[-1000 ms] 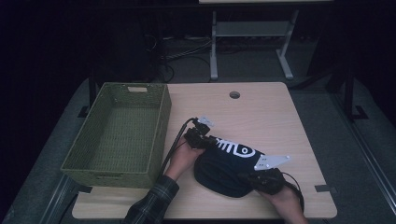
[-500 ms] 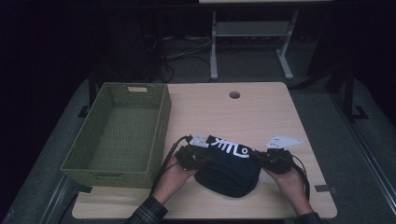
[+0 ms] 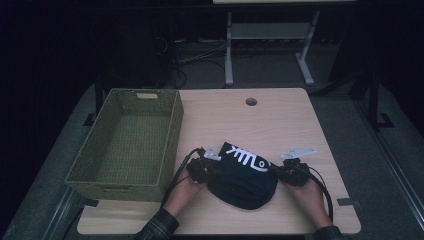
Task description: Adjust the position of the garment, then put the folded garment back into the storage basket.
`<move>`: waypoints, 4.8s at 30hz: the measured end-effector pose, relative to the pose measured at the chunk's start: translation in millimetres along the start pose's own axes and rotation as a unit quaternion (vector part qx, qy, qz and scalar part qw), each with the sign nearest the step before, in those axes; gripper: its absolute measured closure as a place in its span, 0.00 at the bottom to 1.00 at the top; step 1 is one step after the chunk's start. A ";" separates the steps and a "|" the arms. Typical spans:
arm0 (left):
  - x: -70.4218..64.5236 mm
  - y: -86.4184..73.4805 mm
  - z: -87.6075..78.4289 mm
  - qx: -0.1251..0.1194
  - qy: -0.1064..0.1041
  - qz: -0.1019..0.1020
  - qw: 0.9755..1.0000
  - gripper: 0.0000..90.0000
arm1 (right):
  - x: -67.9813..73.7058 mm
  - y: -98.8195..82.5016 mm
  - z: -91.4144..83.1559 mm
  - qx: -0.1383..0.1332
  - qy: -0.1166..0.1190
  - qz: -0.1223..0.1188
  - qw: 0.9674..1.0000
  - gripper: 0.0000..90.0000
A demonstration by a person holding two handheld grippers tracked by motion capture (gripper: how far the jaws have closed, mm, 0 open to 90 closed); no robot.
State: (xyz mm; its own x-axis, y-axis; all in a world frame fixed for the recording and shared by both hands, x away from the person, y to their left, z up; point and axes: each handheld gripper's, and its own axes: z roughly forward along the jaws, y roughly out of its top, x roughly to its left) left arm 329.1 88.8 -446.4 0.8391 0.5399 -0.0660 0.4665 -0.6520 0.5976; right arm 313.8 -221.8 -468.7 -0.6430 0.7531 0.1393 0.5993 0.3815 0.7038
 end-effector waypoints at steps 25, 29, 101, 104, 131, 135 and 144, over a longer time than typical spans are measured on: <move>43.1 19.8 8.8 -0.028 -0.015 -0.081 0.996 0.34 | -14.0 -48.1 -44.9 -0.027 -0.081 0.031 0.996 0.23; 44.2 18.1 16.3 -0.009 -0.021 -0.078 0.997 0.31 | -16.9 -50.8 -40.3 -0.020 -0.087 0.036 0.995 0.21; 33.1 49.0 -68.1 -0.035 -0.080 -0.105 0.991 0.84 | -15.7 -50.7 -34.9 -0.013 -0.107 0.027 0.994 0.12; 33.9 51.0 -78.2 -0.040 -0.083 -0.106 0.990 0.84 | -15.9 -50.7 -34.9 -0.013 -0.107 0.026 0.994 0.12; 39.7 74.4 -156.4 -0.046 -0.086 -0.079 0.992 0.84 | -15.5 -50.6 -35.2 -0.011 -0.105 0.027 0.994 0.12; 40.9 77.9 -168.0 -0.049 -0.088 -0.076 0.992 0.84 | -15.5 -50.6 -35.2 -0.011 -0.105 0.027 0.994 0.12; 46.5 80.8 -198.4 -0.056 -0.079 -0.076 0.992 0.84 | -15.3 -50.5 -35.2 -0.011 -0.105 0.029 0.994 0.12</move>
State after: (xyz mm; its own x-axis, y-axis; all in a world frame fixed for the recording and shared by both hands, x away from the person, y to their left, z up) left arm 350.3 166.8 -242.7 0.7990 0.5317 -0.2810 0.5643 -0.5014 0.6558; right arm 276.6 -271.5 -481.9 -0.4925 0.8697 0.0325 0.6197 0.3242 0.7148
